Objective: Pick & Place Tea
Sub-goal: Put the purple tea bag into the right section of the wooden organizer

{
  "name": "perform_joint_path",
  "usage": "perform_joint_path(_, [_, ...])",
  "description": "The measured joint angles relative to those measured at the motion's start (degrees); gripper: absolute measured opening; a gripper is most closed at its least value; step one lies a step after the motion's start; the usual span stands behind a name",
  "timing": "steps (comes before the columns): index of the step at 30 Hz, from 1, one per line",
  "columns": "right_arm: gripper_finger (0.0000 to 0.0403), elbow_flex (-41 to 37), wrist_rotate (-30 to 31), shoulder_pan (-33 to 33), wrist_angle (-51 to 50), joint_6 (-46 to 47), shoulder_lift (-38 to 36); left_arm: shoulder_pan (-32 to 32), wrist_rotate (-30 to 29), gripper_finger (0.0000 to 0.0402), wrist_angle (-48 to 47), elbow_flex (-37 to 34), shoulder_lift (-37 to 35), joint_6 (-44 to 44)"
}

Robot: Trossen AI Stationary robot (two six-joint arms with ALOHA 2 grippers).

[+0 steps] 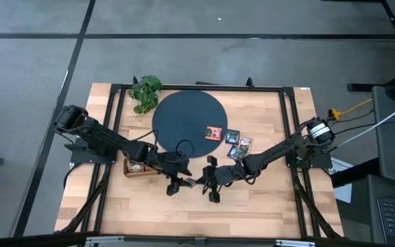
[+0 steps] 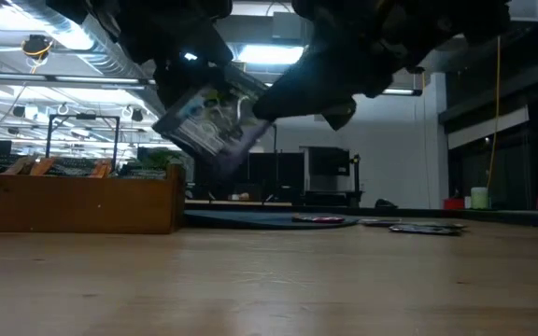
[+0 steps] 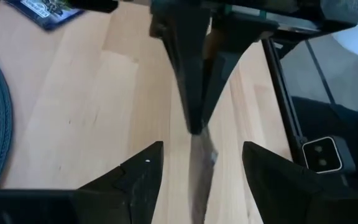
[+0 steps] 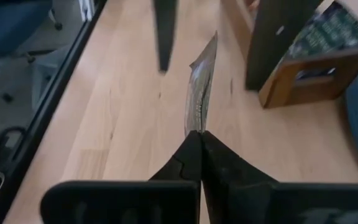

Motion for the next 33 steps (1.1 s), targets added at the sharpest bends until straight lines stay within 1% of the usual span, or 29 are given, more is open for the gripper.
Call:
perform_joint_path(6, [0.0002,0.0,0.1,-0.8,1.5,-0.1,0.0,0.0,0.0,0.0212,0.2,0.0,0.0,0.0])
perform_joint_path(9, [0.0002,0.0,0.1,-0.8,1.4,-0.1,0.0,0.0,-0.1,0.0194,0.2,0.0,0.0,0.0])
perform_joint_path(12, [0.0002,0.0,0.1,-0.8,1.4,-0.1,0.0,0.0,-1.0,0.0160,0.2,0.0,0.0,0.0])
perform_joint_path(16, [0.0002,0.0,0.1,-0.8,1.4,-0.1,0.0,0.0,-2.7,0.0105,0.3,0.0,0.0,0.0])
perform_joint_path(22, [0.0005,0.0,0.1,-0.8,1.4,0.1,0.0,0.0,-3.0,0.0021,0.3,0.0,0.0,0.0])
perform_joint_path(24, [0.0013,0.0,0.1,-0.8,1.2,0.7,0.0,0.0,-3.2,0.0007,0.3,0.0,0.0,-0.4])
perform_joint_path(26, [0.0028,0.0,0.1,-0.8,0.2,2.4,0.0,-0.4,-5.0,0.0005,0.2,0.0,0.0,-1.5])
perform_joint_path(29, [0.0059,0.0,0.1,-0.8,-3.0,4.4,0.0,-1.7,-8.7,0.0002,-0.1,-0.3,-0.7,-1.8])
perform_joint_path(31, [0.0082,-0.5,0.2,-0.7,-3.7,4.9,0.0,-3.2,-10.9,0.0002,0.8,-1.4,-2.4,-1.3])
perform_joint_path(33, [0.0103,-1.4,1.8,-0.2,-3.7,5.8,0.0,-5.1,-15.5,0.0002,0.9,-3.2,-5.1,-1.2])
